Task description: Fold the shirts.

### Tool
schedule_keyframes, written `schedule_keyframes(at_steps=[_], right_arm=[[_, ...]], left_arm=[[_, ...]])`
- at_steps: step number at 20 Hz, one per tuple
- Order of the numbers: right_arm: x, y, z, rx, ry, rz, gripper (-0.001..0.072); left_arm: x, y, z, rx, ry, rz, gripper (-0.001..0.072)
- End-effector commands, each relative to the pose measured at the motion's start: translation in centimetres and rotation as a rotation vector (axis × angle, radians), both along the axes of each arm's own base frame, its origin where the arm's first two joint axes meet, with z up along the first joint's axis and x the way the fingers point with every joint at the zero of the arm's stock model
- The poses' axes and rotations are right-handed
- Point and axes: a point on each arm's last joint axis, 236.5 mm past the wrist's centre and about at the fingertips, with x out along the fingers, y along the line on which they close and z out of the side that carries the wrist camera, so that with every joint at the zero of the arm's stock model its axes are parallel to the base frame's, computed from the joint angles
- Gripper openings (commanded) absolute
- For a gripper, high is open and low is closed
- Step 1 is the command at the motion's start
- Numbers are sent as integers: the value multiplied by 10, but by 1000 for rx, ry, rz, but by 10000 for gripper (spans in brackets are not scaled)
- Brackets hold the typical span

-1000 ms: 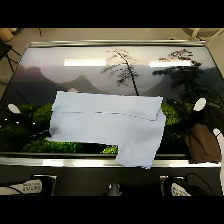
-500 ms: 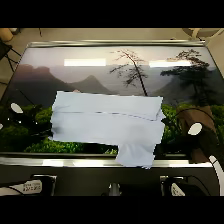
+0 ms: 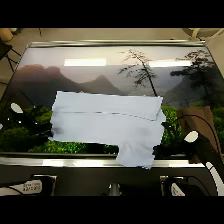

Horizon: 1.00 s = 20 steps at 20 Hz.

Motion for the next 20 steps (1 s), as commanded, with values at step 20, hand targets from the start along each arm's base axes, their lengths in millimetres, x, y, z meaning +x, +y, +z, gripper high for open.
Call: schedule_keyframes(at_steps=[20], right_arm=[[289,-35,113,-7,-539,-113,24]], left_arm=[[185,3,96,-81,-494,192,27]])
